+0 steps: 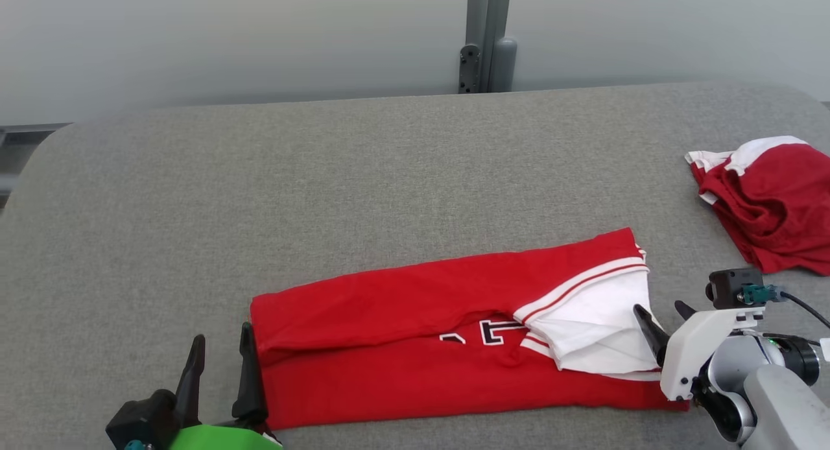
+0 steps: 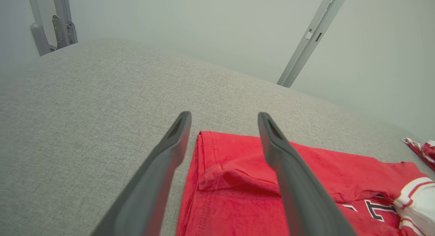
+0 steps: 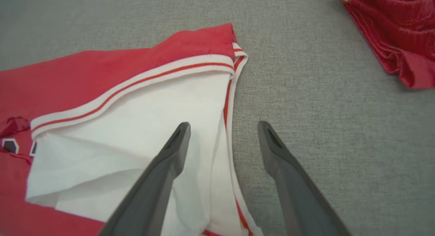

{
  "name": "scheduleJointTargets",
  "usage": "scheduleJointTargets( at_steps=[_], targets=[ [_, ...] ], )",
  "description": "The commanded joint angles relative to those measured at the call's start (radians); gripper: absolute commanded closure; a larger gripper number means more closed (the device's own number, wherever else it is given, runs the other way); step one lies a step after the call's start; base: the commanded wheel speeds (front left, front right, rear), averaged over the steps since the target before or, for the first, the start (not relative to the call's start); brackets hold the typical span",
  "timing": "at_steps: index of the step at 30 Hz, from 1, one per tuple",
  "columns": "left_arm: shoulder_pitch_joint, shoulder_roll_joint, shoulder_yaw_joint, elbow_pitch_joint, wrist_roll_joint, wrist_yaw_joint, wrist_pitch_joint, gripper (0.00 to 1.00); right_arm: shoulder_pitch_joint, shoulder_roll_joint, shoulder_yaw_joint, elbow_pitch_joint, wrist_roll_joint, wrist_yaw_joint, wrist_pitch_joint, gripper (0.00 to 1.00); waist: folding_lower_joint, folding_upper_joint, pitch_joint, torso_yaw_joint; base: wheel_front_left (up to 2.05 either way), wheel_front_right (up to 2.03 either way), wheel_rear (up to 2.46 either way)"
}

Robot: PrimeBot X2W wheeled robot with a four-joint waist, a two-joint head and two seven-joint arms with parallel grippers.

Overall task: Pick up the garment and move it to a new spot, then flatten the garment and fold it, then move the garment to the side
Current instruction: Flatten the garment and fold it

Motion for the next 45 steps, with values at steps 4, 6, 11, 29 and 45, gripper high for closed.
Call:
scheduleJointTargets(
  at_steps=[4, 6, 11, 29, 45],
  targets=[
    [-0.023, -0.002, 0.017, 0.008, 0.021, -0.010, -0.005, 0.00, -0.058, -0.008, 0.038, 0.091, 0.000, 0.000, 0.035, 0.00, 0.0000, 0.0000, 0.012, 0.043, 0.00, 0.00, 0.00],
    [-0.026, -0.005, 0.020, 0.009, 0.029, -0.012, -0.004, 0.00, -0.072, -0.010, 0.047, 0.125, 0.014, 0.000, 0.055, 0.00, 0.0000, 0.0000, 0.014, 0.053, 0.00, 0.00, 0.00],
    [-0.027, -0.016, 0.031, 0.009, 0.039, -0.020, -0.004, 0.00, -0.087, -0.011, 0.088, 0.170, 0.057, 0.000, 0.097, 0.00, 0.0000, 0.0000, 0.021, 0.070, 0.00, 0.00, 0.00],
    [-0.021, -0.040, 0.079, 0.015, 0.075, -0.045, -0.003, 0.00, -0.181, -0.117, 0.162, 0.107, 0.113, -0.001, 0.048, 1.00, 0.0000, 0.0000, 0.028, -0.022, 0.00, 0.00, 0.00],
    [-0.046, -0.051, 0.079, 0.031, 0.096, -0.063, -0.003, 0.00, -0.120, -0.189, 0.121, -0.178, 0.187, 0.000, 0.096, 1.00, 0.0000, 0.0000, 0.036, -0.157, 0.00, 0.00, 0.00]
  ],
)
